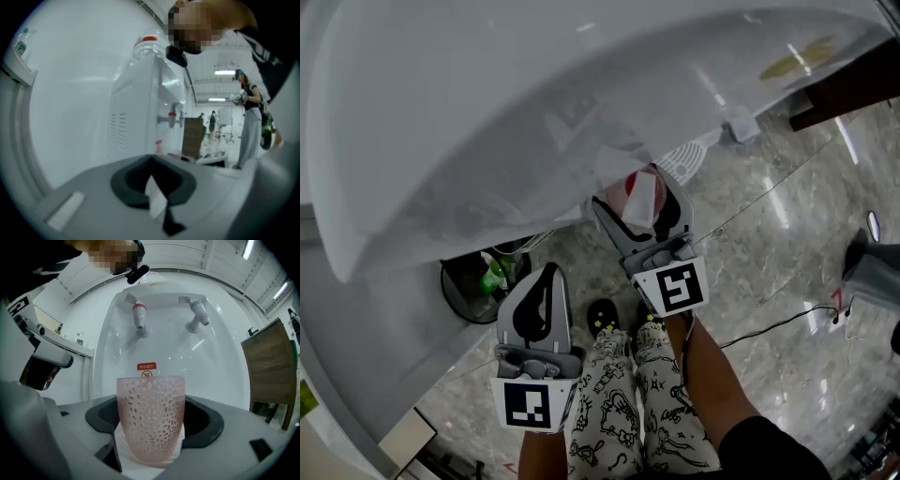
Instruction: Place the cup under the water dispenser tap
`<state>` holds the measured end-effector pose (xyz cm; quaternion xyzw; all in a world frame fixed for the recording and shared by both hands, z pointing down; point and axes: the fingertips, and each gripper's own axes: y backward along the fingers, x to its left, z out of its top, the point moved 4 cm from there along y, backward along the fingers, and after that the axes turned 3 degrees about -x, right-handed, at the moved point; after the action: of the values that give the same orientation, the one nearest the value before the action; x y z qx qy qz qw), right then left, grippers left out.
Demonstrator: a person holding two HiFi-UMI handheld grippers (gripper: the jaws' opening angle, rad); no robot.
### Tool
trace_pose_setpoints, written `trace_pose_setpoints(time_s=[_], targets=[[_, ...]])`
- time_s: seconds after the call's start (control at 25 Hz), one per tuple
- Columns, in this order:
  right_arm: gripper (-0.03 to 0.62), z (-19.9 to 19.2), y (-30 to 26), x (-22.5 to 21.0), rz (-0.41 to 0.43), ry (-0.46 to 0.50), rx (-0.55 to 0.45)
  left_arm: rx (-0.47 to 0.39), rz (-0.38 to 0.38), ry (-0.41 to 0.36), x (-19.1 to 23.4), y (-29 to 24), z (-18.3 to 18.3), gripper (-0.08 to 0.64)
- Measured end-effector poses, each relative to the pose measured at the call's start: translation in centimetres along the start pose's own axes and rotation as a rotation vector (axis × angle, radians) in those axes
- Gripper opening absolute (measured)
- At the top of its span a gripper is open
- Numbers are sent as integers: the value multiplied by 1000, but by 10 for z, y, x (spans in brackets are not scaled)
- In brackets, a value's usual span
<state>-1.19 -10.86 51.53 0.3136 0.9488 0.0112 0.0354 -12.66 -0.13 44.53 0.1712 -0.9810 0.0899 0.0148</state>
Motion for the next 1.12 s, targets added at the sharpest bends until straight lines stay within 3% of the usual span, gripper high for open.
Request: trace_pose_setpoints(time_s=[0.16,0.72,0.96,1.12], targets=[[351,-5,-1,3,26,46,22,11,-19,7,-8,-5,-3,-3],[354,-4,0,6,106,8,116,29,-39,9,-19,-1,6,-3],[407,-6,0,9,141,22,154,31,-41,7,-21,2,10,-3],[414,-3,3,4,119,9,148,27,-35,-11,-19,5,13,-3]])
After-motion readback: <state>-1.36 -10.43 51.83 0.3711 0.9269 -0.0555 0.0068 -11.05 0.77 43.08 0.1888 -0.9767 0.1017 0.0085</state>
